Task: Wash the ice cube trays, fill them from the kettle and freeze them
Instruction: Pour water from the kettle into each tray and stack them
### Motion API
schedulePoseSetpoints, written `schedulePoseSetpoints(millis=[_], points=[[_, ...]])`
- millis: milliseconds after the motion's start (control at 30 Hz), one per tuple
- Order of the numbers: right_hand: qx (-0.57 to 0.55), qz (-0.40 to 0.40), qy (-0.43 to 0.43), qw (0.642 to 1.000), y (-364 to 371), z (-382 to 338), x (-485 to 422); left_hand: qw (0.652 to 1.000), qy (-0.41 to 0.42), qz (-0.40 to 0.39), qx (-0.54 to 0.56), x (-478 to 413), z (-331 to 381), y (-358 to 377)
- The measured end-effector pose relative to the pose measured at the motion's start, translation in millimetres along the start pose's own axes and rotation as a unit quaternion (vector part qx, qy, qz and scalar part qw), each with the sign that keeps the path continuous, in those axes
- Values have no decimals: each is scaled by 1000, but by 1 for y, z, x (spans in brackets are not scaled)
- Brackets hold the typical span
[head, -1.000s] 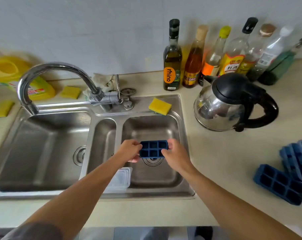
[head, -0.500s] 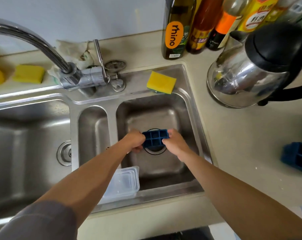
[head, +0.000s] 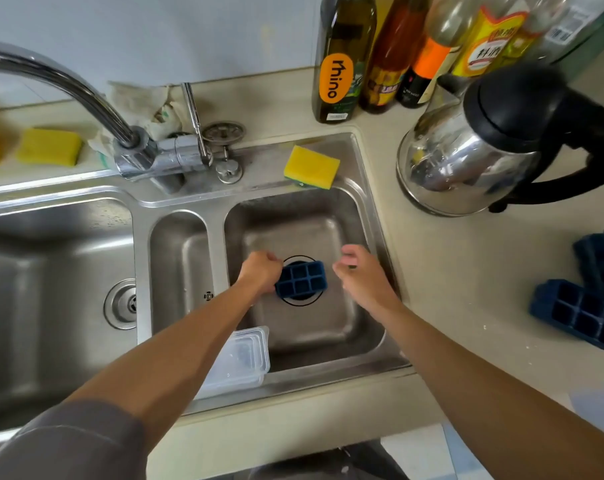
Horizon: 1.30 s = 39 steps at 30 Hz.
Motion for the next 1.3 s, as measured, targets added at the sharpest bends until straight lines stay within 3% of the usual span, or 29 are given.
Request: schedulePoseSetpoints(millis=[200,400,700,800,1000,1200,1300], points=[[-102,126,-109,981,-67,-31,31,993,43,1,107,28,25,16],[-181,277,-187,925,-155,-43,63,987,78,-12,139,68,54,55],[-129,434,-314,834,-298,-62,85,978,95,18,184,129,90,100],[-125,395,-299,860,-323,-60,60,974,95,33,203,147,93,109],[-124,221,-256,933,-319,-39,9,965,91,46,242,178,89,119],[-136,140,-229,954,-306,-37,14,963,82,43,252,186,78,116],[-149,135,-215,956,-284,-35,31,961,85,30,260,184,75,114]])
Point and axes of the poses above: each hand's wrist, its own x-axis away from the middle knuckle, its own y-axis out of the palm, z = x × y, the point moved 4 cm from there along -x, towards the middle knuckle, and after that the axes turned 9 degrees about -y, right-handed, at the moved point
